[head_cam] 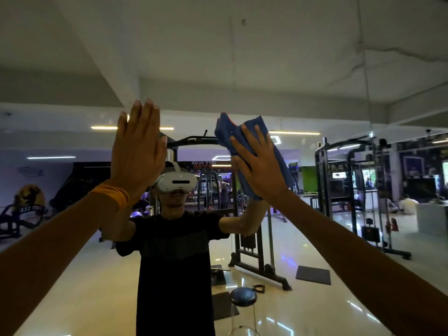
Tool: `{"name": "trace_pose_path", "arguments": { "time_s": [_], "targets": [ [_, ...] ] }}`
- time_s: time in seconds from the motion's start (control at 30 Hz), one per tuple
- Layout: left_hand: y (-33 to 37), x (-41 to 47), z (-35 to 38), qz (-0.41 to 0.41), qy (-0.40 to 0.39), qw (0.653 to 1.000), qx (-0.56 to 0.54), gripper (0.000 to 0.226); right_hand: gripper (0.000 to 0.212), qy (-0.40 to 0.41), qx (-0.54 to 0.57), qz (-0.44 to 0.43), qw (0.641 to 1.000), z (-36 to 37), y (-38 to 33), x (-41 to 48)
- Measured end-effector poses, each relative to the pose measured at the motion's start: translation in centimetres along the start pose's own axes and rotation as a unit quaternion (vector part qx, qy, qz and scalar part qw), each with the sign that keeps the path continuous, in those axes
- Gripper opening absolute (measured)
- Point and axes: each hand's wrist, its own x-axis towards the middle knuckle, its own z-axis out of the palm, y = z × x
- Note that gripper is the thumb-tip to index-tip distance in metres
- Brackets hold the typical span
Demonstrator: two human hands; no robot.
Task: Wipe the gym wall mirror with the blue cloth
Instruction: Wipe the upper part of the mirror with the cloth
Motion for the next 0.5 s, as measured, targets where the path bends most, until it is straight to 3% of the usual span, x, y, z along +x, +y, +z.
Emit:
{"name": "trace_pose_path", "arguments": {
  "time_s": [0.07,0.1,0.17,0.23,0.33,0.5],
  "targets": [
    [-0.3,-0.2,0.1,0.005,-0.004,1.0,-0.005,0.068,0.062,0.053,0.165,0.041,0.984,-1.0,0.4,0.4],
    [-0.4,-0.3,0.2,0.007,-0.003,1.0,-0.003,0.069,0.062,0.057,0.181,0.101,0.977,-1.9,0.4,0.6],
    [-0.4,-0.5,0.4,0.01,-0.001,1.0,0.004,0.07,0.058,0.071,0.046,0.215,0.973,-2.1,0.4,0.5],
    [-0.4,-0.5,0.5,0.012,-0.001,1.0,0.013,0.071,0.054,0.064,-0.045,0.188,0.979,-1.1,-0.7,-1.2],
    [-0.3,-0.5,0.4,0.015,0.001,1.0,0.008,0.07,0.056,0.032,-0.069,0.135,0.988,-0.4,-0.2,-3.1],
    [-0.3,-0.6,0.5,0.016,0.008,1.0,0.013,0.069,0.063,0.039,-0.121,0.185,0.975,-1.4,0.8,-4.5]
  ]
}}
